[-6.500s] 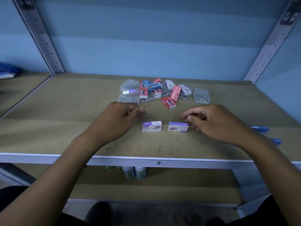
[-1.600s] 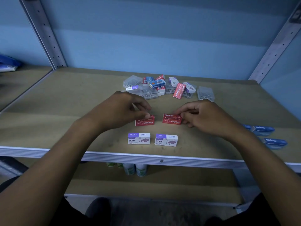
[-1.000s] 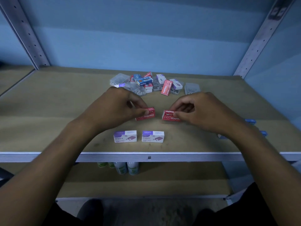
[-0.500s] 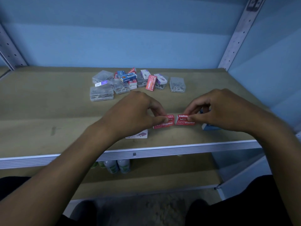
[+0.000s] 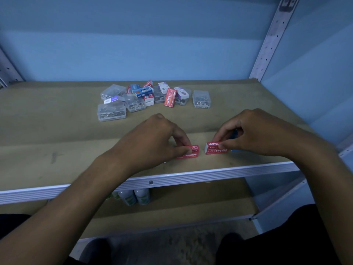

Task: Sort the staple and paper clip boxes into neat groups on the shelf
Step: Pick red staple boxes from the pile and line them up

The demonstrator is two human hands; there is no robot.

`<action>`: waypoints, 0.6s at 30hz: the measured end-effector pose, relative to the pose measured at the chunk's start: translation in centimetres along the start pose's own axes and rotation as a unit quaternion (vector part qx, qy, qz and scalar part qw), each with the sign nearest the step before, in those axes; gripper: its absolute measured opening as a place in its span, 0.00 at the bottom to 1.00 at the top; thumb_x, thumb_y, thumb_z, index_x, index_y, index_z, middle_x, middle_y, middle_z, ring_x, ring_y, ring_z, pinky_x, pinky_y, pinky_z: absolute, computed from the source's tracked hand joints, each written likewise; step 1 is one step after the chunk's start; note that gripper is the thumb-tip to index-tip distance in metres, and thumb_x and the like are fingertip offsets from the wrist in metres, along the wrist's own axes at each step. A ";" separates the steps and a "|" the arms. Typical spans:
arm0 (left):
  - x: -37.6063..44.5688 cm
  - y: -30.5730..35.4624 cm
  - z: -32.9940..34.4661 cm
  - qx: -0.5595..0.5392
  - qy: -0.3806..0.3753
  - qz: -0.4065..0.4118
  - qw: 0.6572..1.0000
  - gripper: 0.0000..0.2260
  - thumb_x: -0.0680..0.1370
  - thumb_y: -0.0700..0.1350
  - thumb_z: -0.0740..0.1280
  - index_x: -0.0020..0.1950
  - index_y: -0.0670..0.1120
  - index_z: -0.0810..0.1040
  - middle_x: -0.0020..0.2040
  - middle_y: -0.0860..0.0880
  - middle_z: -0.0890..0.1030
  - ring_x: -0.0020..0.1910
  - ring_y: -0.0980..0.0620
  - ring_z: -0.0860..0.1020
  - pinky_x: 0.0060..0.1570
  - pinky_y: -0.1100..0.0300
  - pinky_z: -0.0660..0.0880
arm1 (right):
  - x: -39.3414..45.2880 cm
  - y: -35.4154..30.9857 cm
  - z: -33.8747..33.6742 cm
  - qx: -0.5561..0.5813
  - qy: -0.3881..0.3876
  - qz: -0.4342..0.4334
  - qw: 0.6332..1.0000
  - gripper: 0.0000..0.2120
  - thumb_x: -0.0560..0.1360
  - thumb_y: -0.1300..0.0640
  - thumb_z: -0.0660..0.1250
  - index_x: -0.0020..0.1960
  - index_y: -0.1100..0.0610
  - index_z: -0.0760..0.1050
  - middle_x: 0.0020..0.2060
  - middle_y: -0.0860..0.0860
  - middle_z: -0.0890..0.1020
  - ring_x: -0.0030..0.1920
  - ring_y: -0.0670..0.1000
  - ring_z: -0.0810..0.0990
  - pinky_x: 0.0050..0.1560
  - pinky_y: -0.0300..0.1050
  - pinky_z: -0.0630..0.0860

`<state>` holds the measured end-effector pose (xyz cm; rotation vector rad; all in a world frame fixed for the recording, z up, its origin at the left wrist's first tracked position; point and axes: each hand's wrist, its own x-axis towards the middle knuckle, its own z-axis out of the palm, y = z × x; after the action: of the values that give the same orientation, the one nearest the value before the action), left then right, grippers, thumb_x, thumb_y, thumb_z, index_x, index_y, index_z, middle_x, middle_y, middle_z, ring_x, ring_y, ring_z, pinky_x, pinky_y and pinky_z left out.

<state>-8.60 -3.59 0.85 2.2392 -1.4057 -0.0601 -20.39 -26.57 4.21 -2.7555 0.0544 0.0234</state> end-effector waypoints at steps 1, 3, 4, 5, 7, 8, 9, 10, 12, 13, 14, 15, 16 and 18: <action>0.0 0.0 0.0 0.002 0.002 0.001 1.000 0.08 0.73 0.58 0.71 0.49 0.60 0.85 0.43 0.64 0.84 0.50 0.58 0.75 0.49 0.52 0.77 | 0.0 0.0 0.1 0.002 -0.003 0.003 1.000 0.07 0.71 0.52 0.77 0.48 0.43 0.87 0.38 0.35 0.85 0.42 0.32 0.80 0.39 0.24 0.70; 0.0 -0.1 0.1 0.006 0.002 0.004 1.000 0.08 0.73 0.58 0.71 0.49 0.60 0.85 0.43 0.64 0.84 0.50 0.58 0.75 0.49 0.53 0.76 | 0.0 0.0 0.0 0.004 -0.006 0.006 1.000 0.07 0.71 0.52 0.77 0.48 0.42 0.87 0.38 0.34 0.85 0.42 0.32 0.80 0.39 0.24 0.70; 0.0 -0.1 0.1 0.007 0.001 0.005 1.000 0.08 0.73 0.58 0.70 0.49 0.60 0.85 0.43 0.64 0.84 0.50 0.58 0.75 0.49 0.53 0.76 | 0.0 0.0 0.0 0.005 -0.007 0.006 1.000 0.07 0.71 0.51 0.77 0.48 0.42 0.87 0.38 0.33 0.85 0.42 0.32 0.80 0.39 0.24 0.70; 0.0 -0.1 0.1 0.005 0.001 0.005 1.000 0.08 0.74 0.59 0.70 0.49 0.60 0.85 0.43 0.64 0.84 0.50 0.58 0.75 0.50 0.53 0.76 | 0.0 0.0 -0.1 0.006 -0.007 0.006 1.000 0.07 0.71 0.50 0.77 0.48 0.41 0.87 0.38 0.32 0.85 0.42 0.32 0.80 0.39 0.24 0.70; -0.1 -0.2 -0.1 -0.001 0.008 0.005 1.000 0.10 0.73 0.60 0.68 0.50 0.60 0.85 0.44 0.65 0.83 0.50 0.58 0.76 0.50 0.53 0.76 | 0.0 -0.2 -0.4 0.010 0.004 0.005 1.000 0.07 0.70 0.48 0.77 0.48 0.40 0.86 0.38 0.32 0.84 0.43 0.32 0.80 0.39 0.23 0.70; -0.1 -0.3 -0.3 -0.007 0.015 0.003 1.000 0.11 0.73 0.61 0.68 0.50 0.59 0.85 0.45 0.65 0.83 0.50 0.59 0.77 0.51 0.54 0.77 | 0.0 -0.3 -0.5 0.013 0.012 0.004 1.000 0.06 0.70 0.47 0.77 0.48 0.40 0.86 0.38 0.32 0.84 0.43 0.31 0.79 0.39 0.23 0.69; -0.1 -0.4 -0.6 -0.017 0.021 0.000 1.000 0.11 0.73 0.61 0.68 0.50 0.59 0.85 0.45 0.64 0.84 0.49 0.61 0.78 0.50 0.56 0.77 | 0.1 -0.5 -0.6 0.015 0.021 0.002 1.000 0.06 0.71 0.47 0.76 0.47 0.39 0.86 0.38 0.32 0.84 0.43 0.30 0.79 0.38 0.23 0.69; -0.2 -0.5 -0.9 -0.028 0.024 -0.004 0.999 0.11 0.74 0.61 0.68 0.50 0.59 0.85 0.46 0.64 0.84 0.48 0.63 0.79 0.49 0.58 0.77 | 0.1 -0.7 -0.7 0.016 0.030 0.001 0.999 0.05 0.71 0.47 0.76 0.47 0.39 0.85 0.36 0.31 0.83 0.42 0.29 0.78 0.38 0.23 0.69; -0.3 -0.9 -1.5 -0.036 0.032 -0.015 0.999 0.12 0.74 0.61 0.67 0.50 0.58 0.85 0.46 0.64 0.84 0.48 0.65 0.79 0.46 0.63 0.75 | 0.4 -1.2 -0.7 0.020 0.049 -0.009 0.999 0.04 0.73 0.50 0.75 0.46 0.42 0.85 0.28 0.27 0.78 0.37 0.27 0.76 0.35 0.22 0.68; -0.4 -1.2 -1.8 -0.031 0.038 -0.023 0.999 0.12 0.74 0.61 0.67 0.50 0.58 0.85 0.47 0.63 0.84 0.48 0.65 0.79 0.45 0.64 0.73 | 0.7 -1.3 -0.7 0.021 0.058 -0.014 0.998 0.04 0.74 0.52 0.74 0.47 0.43 0.85 0.25 0.26 0.75 0.35 0.26 0.75 0.34 0.22 0.67; -0.4 -1.6 -2.0 -0.027 0.045 -0.034 0.998 0.12 0.74 0.61 0.67 0.51 0.58 0.84 0.47 0.63 0.84 0.49 0.65 0.78 0.44 0.66 0.72 | 1.0 -1.5 -0.5 0.023 0.064 -0.014 0.998 0.04 0.75 0.53 0.74 0.47 0.45 0.85 0.24 0.25 0.74 0.34 0.26 0.74 0.34 0.22 0.67; -0.5 -2.1 -2.2 -0.021 0.054 -0.046 0.997 0.12 0.74 0.61 0.68 0.51 0.58 0.84 0.47 0.64 0.83 0.49 0.65 0.78 0.44 0.67 0.71 | 1.5 -1.7 -0.3 0.023 0.071 -0.012 0.997 0.04 0.75 0.54 0.74 0.48 0.46 0.84 0.25 0.24 0.74 0.34 0.25 0.74 0.34 0.22 0.66; -0.6 -2.6 -2.3 -0.010 0.064 -0.056 0.996 0.12 0.74 0.61 0.68 0.52 0.57 0.84 0.48 0.63 0.83 0.49 0.65 0.78 0.44 0.67 0.70 | 1.9 -1.8 -0.1 0.023 0.077 -0.010 0.997 0.04 0.75 0.54 0.74 0.49 0.46 0.84 0.26 0.26 0.75 0.36 0.25 0.74 0.35 0.21 0.66; -0.5 -3.7 -2.4 0.022 0.073 -0.073 0.994 0.15 0.74 0.62 0.67 0.56 0.56 0.83 0.53 0.62 0.82 0.50 0.64 0.77 0.47 0.67 0.71 | 3.0 -2.0 0.6 0.015 0.085 -0.004 0.996 0.06 0.75 0.52 0.73 0.52 0.45 0.85 0.35 0.31 0.81 0.40 0.24 0.73 0.38 0.19 0.65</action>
<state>-5.05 -0.94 1.20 2.3280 -1.1751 0.0847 -17.29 -24.61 4.32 -2.7218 0.0875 -0.2133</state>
